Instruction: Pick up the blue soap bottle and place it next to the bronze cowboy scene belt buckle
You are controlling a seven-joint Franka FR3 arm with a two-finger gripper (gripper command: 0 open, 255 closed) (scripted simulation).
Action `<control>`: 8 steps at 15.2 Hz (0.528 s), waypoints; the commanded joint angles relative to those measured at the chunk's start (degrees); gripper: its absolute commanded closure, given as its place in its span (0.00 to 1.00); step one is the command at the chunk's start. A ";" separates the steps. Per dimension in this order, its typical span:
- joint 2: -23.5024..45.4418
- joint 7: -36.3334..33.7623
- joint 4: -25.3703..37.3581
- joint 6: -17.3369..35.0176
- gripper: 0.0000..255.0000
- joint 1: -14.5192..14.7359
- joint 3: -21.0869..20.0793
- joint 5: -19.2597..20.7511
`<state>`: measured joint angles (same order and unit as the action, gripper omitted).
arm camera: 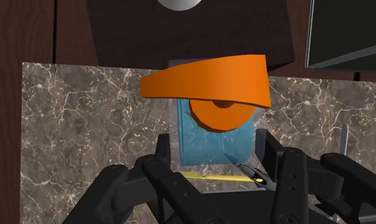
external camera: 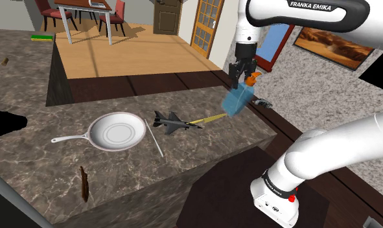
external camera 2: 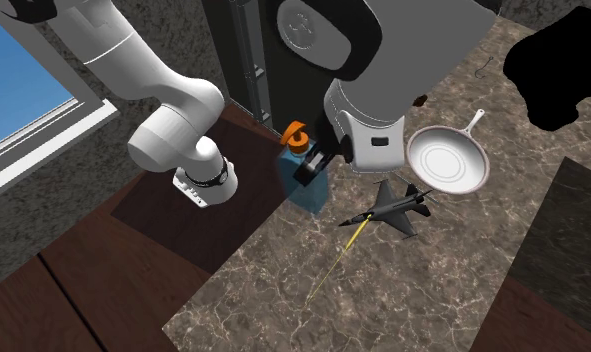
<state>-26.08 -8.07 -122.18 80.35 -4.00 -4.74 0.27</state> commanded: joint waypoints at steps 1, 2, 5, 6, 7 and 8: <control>0.28 -0.04 1.79 -1.52 1.00 0.00 -0.04 0.00; 0.41 -0.02 2.68 -2.28 1.00 -0.01 -0.03 0.02; 0.86 0.03 5.40 -4.55 1.00 -0.05 -0.01 0.07; 1.03 0.04 6.33 -5.30 1.00 -0.06 0.00 0.09; 1.22 0.05 7.27 -6.06 1.00 -0.07 0.00 0.11; 1.42 0.07 8.23 -6.82 1.00 -0.08 0.00 0.13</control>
<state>-24.88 -7.90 -114.90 74.28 -4.11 -4.66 0.44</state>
